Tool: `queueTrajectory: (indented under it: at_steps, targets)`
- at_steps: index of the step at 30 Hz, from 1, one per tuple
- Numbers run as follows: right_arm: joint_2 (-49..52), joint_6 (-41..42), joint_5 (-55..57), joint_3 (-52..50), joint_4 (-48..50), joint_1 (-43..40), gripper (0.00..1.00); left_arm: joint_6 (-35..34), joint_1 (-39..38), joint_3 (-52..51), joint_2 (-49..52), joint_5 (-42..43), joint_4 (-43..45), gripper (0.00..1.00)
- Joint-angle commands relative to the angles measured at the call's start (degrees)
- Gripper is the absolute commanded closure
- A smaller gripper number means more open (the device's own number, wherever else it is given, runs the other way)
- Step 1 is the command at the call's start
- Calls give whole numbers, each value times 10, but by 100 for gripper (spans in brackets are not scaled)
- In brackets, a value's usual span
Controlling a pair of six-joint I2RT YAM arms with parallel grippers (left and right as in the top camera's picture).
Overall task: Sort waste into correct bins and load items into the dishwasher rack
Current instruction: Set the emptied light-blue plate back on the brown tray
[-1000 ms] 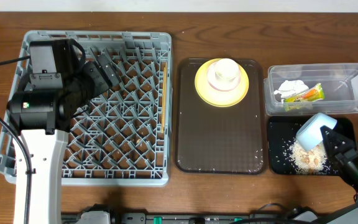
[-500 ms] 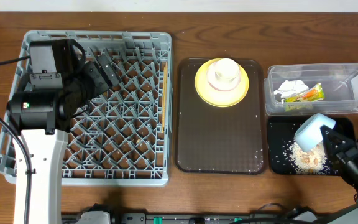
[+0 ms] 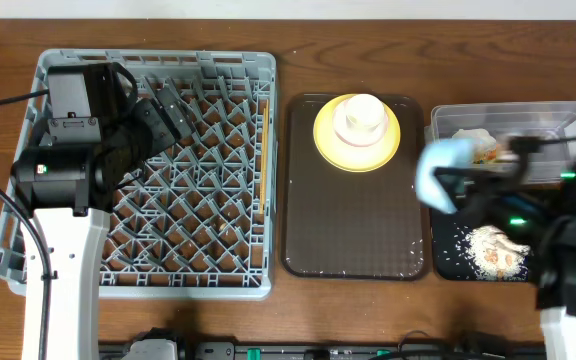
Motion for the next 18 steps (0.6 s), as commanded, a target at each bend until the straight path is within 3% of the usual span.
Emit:
queueTrajectory:
  at_steps: [1,6,9,18]
  targets:
    - [11,12,266,4,-6,178,99,6,2,4,2,3,-1,6]
    - [95,30,464,3,5,406,99,6,2,4,2,3,-1,6]
    - [157,54,564,3,7,478,99,6,2,4,2,3,-1,6]
    - [327,54,587,3,52,545,99,6,2,4,2,3,-1,6]
